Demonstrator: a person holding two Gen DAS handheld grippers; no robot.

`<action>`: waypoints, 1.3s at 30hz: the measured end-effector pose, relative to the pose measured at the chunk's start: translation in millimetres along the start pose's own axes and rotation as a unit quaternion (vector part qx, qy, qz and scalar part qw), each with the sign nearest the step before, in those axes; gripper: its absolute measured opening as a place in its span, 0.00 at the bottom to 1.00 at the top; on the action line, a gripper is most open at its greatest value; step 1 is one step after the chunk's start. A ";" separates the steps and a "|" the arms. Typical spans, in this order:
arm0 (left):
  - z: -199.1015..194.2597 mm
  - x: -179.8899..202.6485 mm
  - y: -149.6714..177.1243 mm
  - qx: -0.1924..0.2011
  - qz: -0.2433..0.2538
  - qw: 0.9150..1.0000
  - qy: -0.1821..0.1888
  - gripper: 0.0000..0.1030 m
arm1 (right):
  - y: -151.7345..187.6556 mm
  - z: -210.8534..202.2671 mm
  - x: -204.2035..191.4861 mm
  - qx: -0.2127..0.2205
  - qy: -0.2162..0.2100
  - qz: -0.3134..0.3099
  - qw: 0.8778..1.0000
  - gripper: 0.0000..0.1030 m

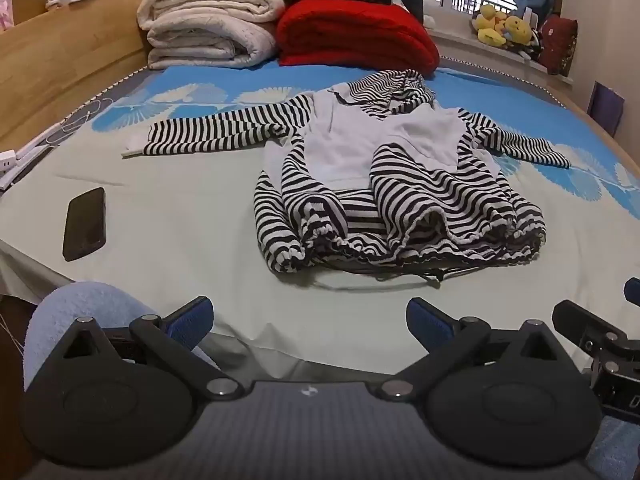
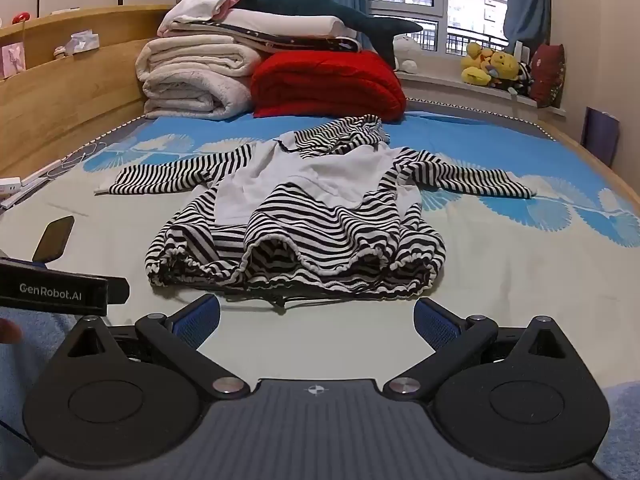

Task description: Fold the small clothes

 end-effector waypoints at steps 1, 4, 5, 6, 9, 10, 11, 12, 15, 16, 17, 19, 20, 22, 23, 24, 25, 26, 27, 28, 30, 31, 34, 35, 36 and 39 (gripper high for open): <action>-0.2 0.3 0.3 0.000 0.002 1.000 0.001 1.00 | -0.2 -0.1 0.7 0.001 0.001 0.003 1.000 0.99; -1.3 0.8 0.9 0.000 -0.002 1.000 0.000 1.00 | -0.3 -1.2 4.2 0.006 0.004 0.007 1.000 0.99; -1.2 1.0 0.1 -0.001 -0.001 1.000 -0.001 1.00 | 2.4 1.9 -2.4 0.000 0.005 -0.009 1.000 0.99; -2.4 0.8 -1.0 -0.001 -0.001 1.000 0.000 1.00 | 2.3 1.3 3.1 0.001 -0.002 0.004 1.000 0.99; -1.0 -0.6 -1.7 -0.001 0.003 1.000 0.000 1.00 | 1.8 1.7 -0.1 0.000 -0.002 0.003 1.000 0.99; 0.2 -1.0 -0.9 -0.001 0.003 1.000 -0.001 1.00 | 0.5 0.2 -0.1 0.000 -0.002 0.004 1.000 0.99; 0.4 -0.9 -0.9 0.000 0.005 1.000 -0.002 1.00 | 0.2 -1.0 1.3 0.000 -0.004 0.006 1.000 0.99; 1.1 0.0 -0.6 0.001 0.005 1.000 -0.003 1.00 | 0.4 -2.9 0.9 0.001 -0.004 0.005 1.000 0.99; 2.3 -1.2 1.1 -0.001 0.002 1.000 -0.007 1.00 | 1.4 -1.2 0.4 0.000 -0.004 0.005 1.000 0.99; 2.3 -2.2 1.9 -0.003 0.000 1.000 -0.007 1.00 | 2.3 -0.9 0.1 -0.001 -0.005 0.006 1.000 0.99; 2.2 -2.5 2.3 -0.004 -0.001 1.000 -0.007 1.00 | 2.0 -1.1 -0.1 -0.002 -0.007 0.006 1.000 0.99; 1.1 -2.7 2.6 -0.003 0.000 1.000 -0.007 1.00 | 3.2 -1.0 -2.0 -0.003 -0.009 0.005 1.000 0.99; 0.6 -3.0 2.4 -0.002 0.001 1.000 -0.008 1.00 | 3.9 -0.8 -2.8 -0.003 -0.009 0.004 1.000 0.99; 0.7 -3.6 2.6 -0.001 0.000 1.000 -0.009 1.00 | 4.4 -1.5 -4.5 -0.002 -0.011 0.001 1.000 0.99; 0.6 -4.2 2.7 -0.001 -0.001 1.000 -0.008 1.00 | 4.5 -1.9 -4.9 0.000 -0.011 0.000 1.000 0.99; 0.4 -3.9 2.2 -0.001 0.000 1.000 -0.008 1.00 | 4.6 -1.9 -5.0 0.000 -0.011 0.000 1.000 0.99; 0.4 -3.8 2.2 -0.001 0.000 1.000 -0.009 1.00 | 4.7 -2.2 -5.1 0.001 -0.011 -0.001 1.000 0.99; 0.1 -3.8 2.1 -0.001 0.000 1.000 -0.009 1.00 | 4.6 -1.9 -4.8 0.001 -0.010 0.000 1.000 0.99; -0.2 -3.8 2.0 -0.001 0.000 1.000 -0.009 1.00 | 4.7 -2.1 -4.7 0.002 -0.010 0.000 1.000 0.99; -0.1 -3.7 1.8 -0.002 0.000 1.000 -0.009 1.00 | 4.3 -2.5 -4.7 0.003 -0.010 0.000 1.000 0.99; -0.3 -3.8 1.8 -0.001 0.001 1.000 -0.008 1.00 | 4.4 -2.8 -4.6 0.003 -0.010 0.000 1.000 0.99; -0.9 -3.4 1.5 0.000 0.001 1.000 -0.009 1.00 | 4.5 -2.9 -4.8 0.003 -0.010 0.000 1.000 0.99; -1.7 -2.8 1.5 0.001 0.002 1.000 -0.010 1.00 | 4.3 -3.7 -5.8 0.001 -0.014 -0.001 1.000 0.99; -1.8 -3.0 1.5 0.001 0.002 1.000 -0.010 1.00 | 4.5 -3.9 -6.1 0.002 -0.014 -0.001 1.000 0.99; -1.8 -2.8 1.6 0.001 0.001 1.000 -0.010 1.00 | 4.6 -4.0 -6.4 0.002 -0.014 -0.001 1.000 0.99; -2.0 -2.9 0.9 0.001 0.001 1.000 -0.011 1.00 | 4.8 -4.0 -6.4 0.002 -0.015 -0.001 1.000 0.99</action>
Point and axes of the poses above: each gripper's, at about its wrist camera, not at the fingertips, and z roughly the way its jaws point, x to its right, y to its underside, the point moved 5 cm from there along z, roughly the way its jaws point, and after that the axes turned 12 degrees about x, right-handed, at the moved point
